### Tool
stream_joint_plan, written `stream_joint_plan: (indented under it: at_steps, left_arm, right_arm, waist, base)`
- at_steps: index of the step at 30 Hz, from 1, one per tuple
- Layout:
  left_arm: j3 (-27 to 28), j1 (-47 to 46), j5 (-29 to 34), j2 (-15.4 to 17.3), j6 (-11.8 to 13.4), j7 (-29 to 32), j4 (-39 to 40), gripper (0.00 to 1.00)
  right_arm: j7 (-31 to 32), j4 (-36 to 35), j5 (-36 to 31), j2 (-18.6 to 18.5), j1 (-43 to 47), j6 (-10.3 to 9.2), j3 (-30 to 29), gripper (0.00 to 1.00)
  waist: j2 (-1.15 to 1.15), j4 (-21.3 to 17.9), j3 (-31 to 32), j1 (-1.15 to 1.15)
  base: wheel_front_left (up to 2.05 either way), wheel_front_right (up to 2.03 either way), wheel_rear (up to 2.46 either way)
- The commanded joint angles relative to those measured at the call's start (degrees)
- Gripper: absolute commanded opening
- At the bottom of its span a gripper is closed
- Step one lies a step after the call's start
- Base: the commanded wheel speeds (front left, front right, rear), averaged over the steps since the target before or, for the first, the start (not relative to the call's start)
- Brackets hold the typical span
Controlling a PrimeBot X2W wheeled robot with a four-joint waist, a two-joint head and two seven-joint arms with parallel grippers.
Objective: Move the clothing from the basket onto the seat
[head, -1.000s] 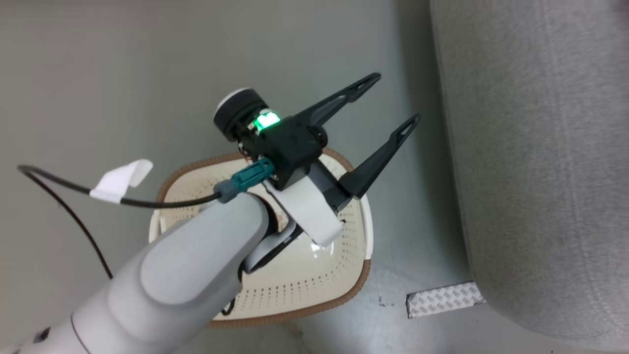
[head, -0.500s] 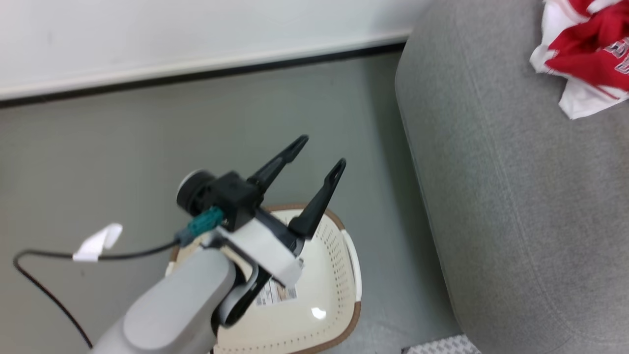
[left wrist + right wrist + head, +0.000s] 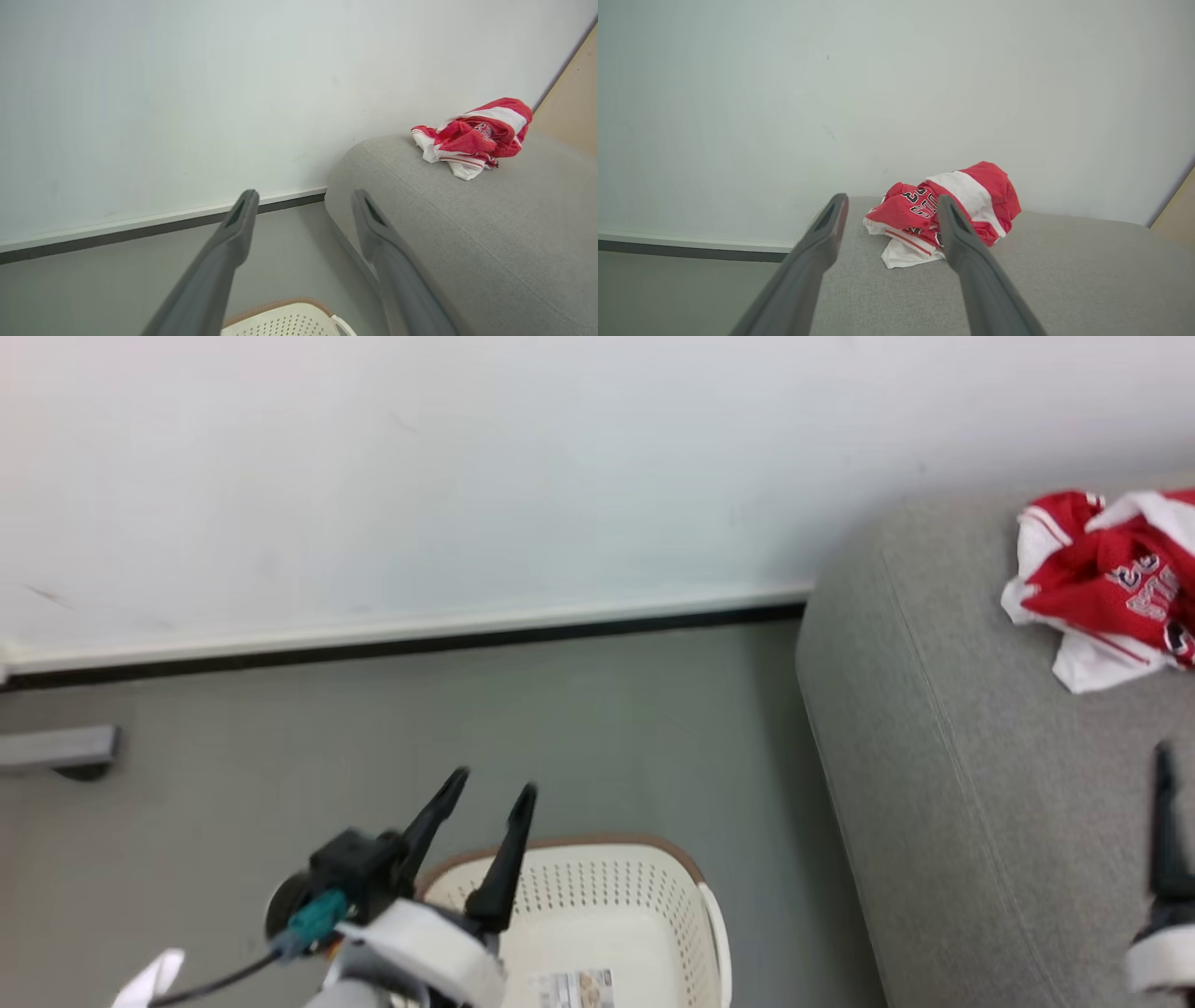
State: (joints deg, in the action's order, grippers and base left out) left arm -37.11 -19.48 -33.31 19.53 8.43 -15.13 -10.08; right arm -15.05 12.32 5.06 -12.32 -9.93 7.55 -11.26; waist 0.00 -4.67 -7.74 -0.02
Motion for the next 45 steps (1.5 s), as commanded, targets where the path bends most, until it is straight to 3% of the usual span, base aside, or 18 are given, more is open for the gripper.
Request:
stream_joint_plan:
  at_steps: [1,12,24,31,45]
  left_arm:
    - [0.77,1.78,0.71,-0.05,0.26,0.01,0.09,1.0]
    - [15.15,17.42,6.13,-3.29,1.39,-0.01,2.7,1.0]
    - [26.23,26.44,14.24,-8.54,-0.52,-0.01,1.35,1.0]
    - [30.22,27.95,17.27,-10.88,-2.3,-0.01,1.05,1.0]
    - [33.03,27.65,20.29,-13.44,-6.06,-0.01,-0.67,1.0]
  right_arm:
    - [-0.17,-0.73,-0.81,0.68,2.08,-0.13,0.51,1.0]
    - [-0.16,-7.59,-2.77,8.19,14.4,-0.13,1.77,1.0]
    - [-0.1,-4.69,-1.67,9.41,19.66,-0.13,6.41,1.0]
    - [-0.1,-2.98,-0.62,9.41,19.24,-0.13,7.81,1.0]
    - [-0.1,-1.51,0.32,9.41,19.39,-0.13,8.72,1.0]
  waist:
    - [0.0,2.6,3.57,0.02]
    - [0.0,4.8,10.02,0.02]
    - [0.0,4.31,12.52,0.02]
    - [0.0,4.91,12.95,0.02]
    - [0.0,6.22,13.33,0.02]
  base:
    - [0.0,0.0,0.0]
    - [0.0,0.0,0.0]
    - [0.0,0.0,0.0]
    - [0.0,0.0,0.0]
    - [0.0,0.0,0.0]
